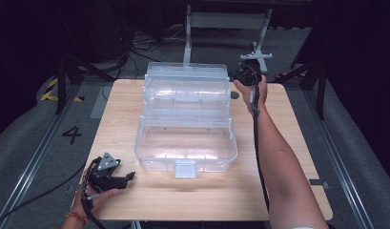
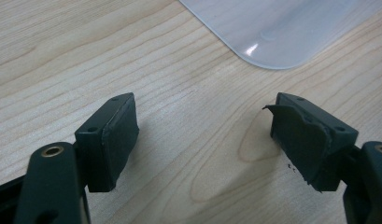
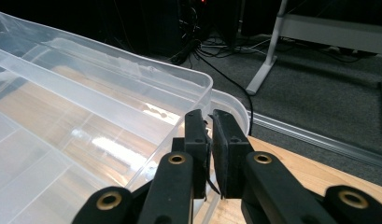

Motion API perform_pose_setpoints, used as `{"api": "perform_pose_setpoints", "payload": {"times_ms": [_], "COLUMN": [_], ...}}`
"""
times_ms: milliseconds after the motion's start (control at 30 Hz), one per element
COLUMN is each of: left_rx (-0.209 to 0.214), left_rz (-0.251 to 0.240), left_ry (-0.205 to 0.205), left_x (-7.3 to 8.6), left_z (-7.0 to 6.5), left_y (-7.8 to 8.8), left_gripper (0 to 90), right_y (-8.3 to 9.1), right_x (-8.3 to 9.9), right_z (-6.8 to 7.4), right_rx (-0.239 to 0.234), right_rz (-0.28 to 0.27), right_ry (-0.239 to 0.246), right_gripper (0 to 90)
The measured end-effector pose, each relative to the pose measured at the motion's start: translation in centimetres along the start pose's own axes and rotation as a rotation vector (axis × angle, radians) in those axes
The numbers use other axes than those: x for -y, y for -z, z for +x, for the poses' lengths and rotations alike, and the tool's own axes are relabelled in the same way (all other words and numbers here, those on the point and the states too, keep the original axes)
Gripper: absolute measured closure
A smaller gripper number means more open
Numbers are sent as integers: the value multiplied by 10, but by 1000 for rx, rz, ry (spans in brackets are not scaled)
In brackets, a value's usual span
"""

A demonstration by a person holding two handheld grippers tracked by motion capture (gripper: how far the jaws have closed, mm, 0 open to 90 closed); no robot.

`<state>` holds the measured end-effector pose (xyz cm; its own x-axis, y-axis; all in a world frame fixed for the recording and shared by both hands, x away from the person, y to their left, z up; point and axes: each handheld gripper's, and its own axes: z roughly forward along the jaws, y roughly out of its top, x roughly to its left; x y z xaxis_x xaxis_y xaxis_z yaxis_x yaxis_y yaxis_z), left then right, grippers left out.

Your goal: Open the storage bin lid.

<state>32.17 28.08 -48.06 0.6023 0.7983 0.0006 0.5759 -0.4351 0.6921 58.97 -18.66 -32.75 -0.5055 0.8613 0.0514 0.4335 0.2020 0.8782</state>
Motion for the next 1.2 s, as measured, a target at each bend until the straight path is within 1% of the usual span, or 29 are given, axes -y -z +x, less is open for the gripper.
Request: {"api": "perform_pose_setpoints", "payload": {"times_ms": [67, 233, 400, 533, 633, 733, 867, 967, 1200], "left_rx": [0, 0, -2, -2, -2, -2, -2, -2, -2], "left_rz": [0, 0, -6, -6, -6, -5, -6, -6, -6], "left_ry": [0, 0, 1, 2, 2, 1, 2, 2, 2], "left_x": [0, 0, 0, 0, 0, 0, 0, 0, 0], "left_z": [0, 0, 0, 0, 0, 0, 0, 0, 0], "left_y": [0, 0, 0, -1, 0, 0, 0, 0, 0], "left_gripper": [237, 237, 237, 236, 237, 237, 237, 237, 236], "right_y": [1, 5, 9, 16, 22, 27, 36, 42, 53], "right_x": [0, 2, 3, 2, 2, 3, 5, 6, 11], "right_z": [0, 1, 3, 4, 5, 5, 7, 6, 7], "right_rx": [7, 19, 22, 23, 27, 23, 20, 9, 2], "right_rz": [-1, -10, -6, -9, -5, -6, -11, -15, -12], "right_ry": [11, 21, 42, 55, 83, 93, 119, 121, 147], "right_gripper": [842, 842, 841, 841, 844, 844, 844, 841, 836]}}
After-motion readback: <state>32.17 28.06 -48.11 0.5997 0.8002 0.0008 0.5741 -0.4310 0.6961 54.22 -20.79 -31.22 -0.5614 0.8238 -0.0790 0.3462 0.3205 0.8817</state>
